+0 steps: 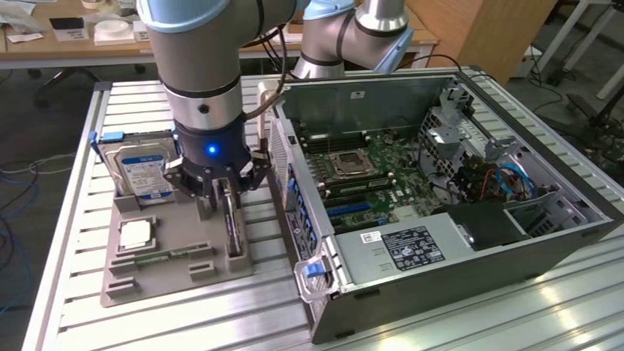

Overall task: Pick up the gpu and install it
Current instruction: 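Pick up the gpu and move the gpu toward the slot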

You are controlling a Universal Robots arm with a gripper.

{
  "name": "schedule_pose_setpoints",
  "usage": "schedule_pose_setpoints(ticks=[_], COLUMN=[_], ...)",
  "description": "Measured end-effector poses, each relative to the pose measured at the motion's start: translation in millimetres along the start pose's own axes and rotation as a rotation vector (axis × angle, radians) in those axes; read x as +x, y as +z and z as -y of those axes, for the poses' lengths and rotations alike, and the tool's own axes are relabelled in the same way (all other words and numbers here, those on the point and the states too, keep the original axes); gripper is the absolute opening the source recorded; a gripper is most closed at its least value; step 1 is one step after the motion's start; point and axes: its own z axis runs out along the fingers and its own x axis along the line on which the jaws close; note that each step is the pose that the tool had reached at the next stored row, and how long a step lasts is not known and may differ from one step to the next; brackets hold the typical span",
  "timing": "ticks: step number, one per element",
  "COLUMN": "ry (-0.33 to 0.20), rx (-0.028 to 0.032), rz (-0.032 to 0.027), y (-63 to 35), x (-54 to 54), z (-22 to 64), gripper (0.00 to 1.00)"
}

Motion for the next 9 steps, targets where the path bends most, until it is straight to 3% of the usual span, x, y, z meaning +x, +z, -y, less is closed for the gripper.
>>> schedule_pose_setpoints(ticks=[9], ry=[0.0], rx=[0.0], rz=[0.0], y=[12.0], x=[-1.9], z=[0.2], gripper=[0.42])
